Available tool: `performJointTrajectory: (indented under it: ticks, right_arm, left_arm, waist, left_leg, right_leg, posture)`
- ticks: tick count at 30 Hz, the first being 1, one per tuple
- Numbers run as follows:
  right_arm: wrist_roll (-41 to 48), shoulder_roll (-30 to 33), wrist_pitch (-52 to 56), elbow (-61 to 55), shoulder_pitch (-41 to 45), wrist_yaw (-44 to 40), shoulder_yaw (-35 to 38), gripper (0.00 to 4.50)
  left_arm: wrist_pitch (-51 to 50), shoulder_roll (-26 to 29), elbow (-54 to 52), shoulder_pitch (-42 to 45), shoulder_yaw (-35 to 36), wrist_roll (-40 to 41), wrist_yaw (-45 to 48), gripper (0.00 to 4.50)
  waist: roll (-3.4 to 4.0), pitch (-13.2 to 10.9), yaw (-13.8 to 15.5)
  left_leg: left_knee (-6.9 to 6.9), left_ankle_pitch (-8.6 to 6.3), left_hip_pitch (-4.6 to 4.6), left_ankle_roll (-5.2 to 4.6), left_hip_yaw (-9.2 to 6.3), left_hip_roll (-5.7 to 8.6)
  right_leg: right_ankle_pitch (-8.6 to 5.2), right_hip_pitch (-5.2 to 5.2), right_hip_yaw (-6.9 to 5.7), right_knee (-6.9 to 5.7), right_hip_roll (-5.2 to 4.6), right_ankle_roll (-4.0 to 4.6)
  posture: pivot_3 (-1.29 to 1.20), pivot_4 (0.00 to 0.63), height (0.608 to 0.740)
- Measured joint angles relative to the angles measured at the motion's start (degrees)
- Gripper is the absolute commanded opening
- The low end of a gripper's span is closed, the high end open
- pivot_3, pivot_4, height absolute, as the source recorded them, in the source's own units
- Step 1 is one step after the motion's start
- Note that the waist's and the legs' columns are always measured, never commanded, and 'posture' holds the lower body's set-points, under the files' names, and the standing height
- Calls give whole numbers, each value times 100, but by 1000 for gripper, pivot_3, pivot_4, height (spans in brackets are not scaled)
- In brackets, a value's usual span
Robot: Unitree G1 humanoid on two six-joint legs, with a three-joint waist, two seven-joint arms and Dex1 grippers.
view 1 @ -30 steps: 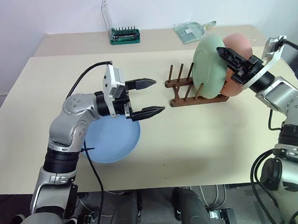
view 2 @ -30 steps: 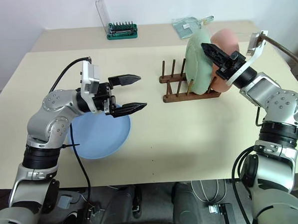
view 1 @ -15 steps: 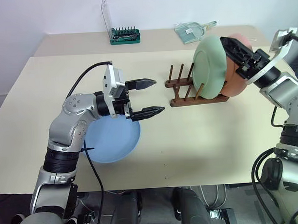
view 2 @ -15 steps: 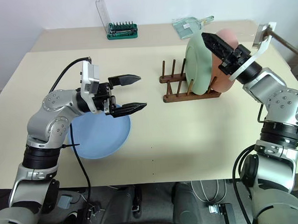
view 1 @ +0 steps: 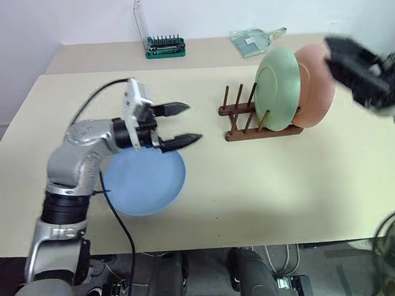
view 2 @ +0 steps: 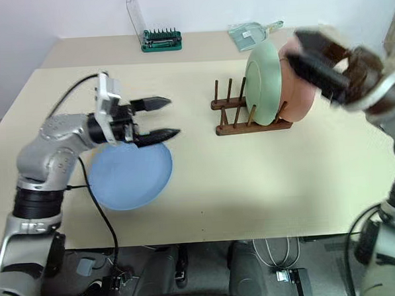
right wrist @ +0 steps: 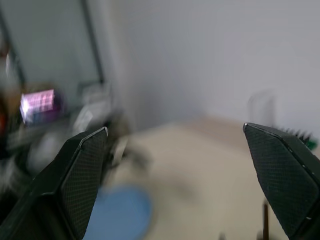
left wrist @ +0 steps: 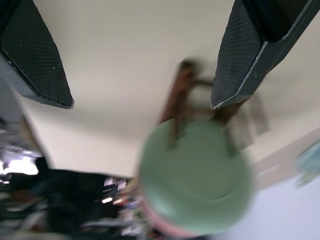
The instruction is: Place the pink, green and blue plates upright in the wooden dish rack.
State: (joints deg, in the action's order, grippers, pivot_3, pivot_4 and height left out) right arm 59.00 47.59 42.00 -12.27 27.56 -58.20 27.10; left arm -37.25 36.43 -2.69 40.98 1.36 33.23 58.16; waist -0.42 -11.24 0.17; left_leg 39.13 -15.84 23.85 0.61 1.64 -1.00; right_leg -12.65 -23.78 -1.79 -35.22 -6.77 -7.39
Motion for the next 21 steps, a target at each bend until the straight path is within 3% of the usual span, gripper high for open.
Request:
performJointTrajectory:
  ticks: [5, 10, 15, 21]
  right_arm:
    - [-334, 69, -421, -536, -460, -639, -390, 4445]
    - [-619, -51, -853, -491, -505, -895, -701, 4445]
    - [-698, -222, -981, -364, -414, -914, -996, 4445]
    - [-705, -375, -998, -258, -255, -853, -1124, 4445]
  left_arm:
    - [-1796, 1259, 303, 406, 183, 232, -98, 4500]
    - [-3444, 2280, 826, 831, -417, 37, -140, 4500]
    - [-5017, 2546, 1540, 1637, -1039, -28, -226, 4500]
    - [-5305, 2602, 2200, 1749, -2406, -189, 95, 4500]
  waist:
    - [-1, -1, -98]
    - [-13, -7, -70]
    - [-22, -11, -39]
    - [-27, -14, -77]
  left_leg:
    - [-6, 0, -3, 0, -1, 0]
    - [-4, 0, 4, 1, -2, 1]
    - [1, 1, 18, 2, -4, 3]
    - [3, 5, 56, 9, -2, 3]
  right_leg:
    - [-4, -2, 1, -1, 1, -5]
    - [-6, -5, 0, -3, 0, -7]
    - [-6, -17, -1, -6, 0, -7]
    - [-5, -64, 3, -24, 0, -6]
  posture:
    - [0, 150, 724]
    - [0, 150, 724]
    - [0, 150, 724]
    - [0, 150, 724]
